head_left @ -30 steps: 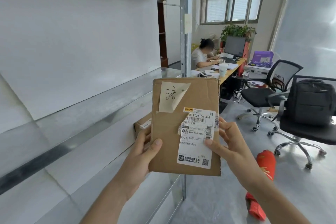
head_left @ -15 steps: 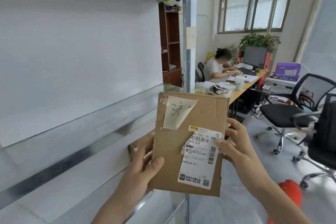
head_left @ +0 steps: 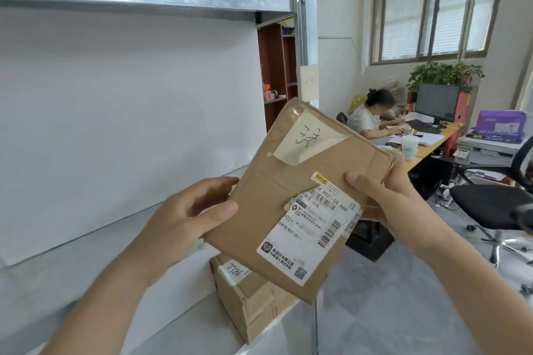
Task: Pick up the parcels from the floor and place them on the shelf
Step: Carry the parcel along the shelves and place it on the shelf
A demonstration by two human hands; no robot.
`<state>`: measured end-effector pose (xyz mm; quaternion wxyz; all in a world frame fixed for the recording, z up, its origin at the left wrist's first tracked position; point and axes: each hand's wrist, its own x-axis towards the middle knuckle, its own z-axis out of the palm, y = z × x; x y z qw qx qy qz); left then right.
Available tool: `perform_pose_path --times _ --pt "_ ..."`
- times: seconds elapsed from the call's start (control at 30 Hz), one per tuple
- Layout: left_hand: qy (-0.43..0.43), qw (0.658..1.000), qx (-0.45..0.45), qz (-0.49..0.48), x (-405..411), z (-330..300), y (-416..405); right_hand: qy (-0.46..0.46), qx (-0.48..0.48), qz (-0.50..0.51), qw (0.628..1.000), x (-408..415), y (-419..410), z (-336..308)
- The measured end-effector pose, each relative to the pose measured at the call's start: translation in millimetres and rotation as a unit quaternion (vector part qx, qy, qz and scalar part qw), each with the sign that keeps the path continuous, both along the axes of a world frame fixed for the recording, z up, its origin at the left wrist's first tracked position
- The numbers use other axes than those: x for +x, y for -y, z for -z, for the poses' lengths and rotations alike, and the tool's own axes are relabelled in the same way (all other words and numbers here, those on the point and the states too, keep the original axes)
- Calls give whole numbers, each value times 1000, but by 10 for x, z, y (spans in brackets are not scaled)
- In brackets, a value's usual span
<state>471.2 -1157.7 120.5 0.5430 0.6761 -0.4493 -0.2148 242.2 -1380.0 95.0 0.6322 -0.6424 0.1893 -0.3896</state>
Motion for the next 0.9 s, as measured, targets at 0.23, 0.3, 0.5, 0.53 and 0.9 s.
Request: perform_pose_path --times 0.23,0.3,0.5,0.53,0.9 --pt "-43 986 -123 -108 370 -457 193 12 46 24 999 616 251 -453" --pt "-93 973 -158 -143 478 -499 319 -17 39 27 999 832 294 -498" --pt "-103 964 -115 -216 786 -461 617 -119 -3 69 990 1289 388 -520" --pt "-105 963 -110 -222 816 -445 659 -127 8 66 990 1355 414 -483" --pt "-127 950 -23 -285 867 -369 1053 -199 -95 90 971 1736 271 -333"
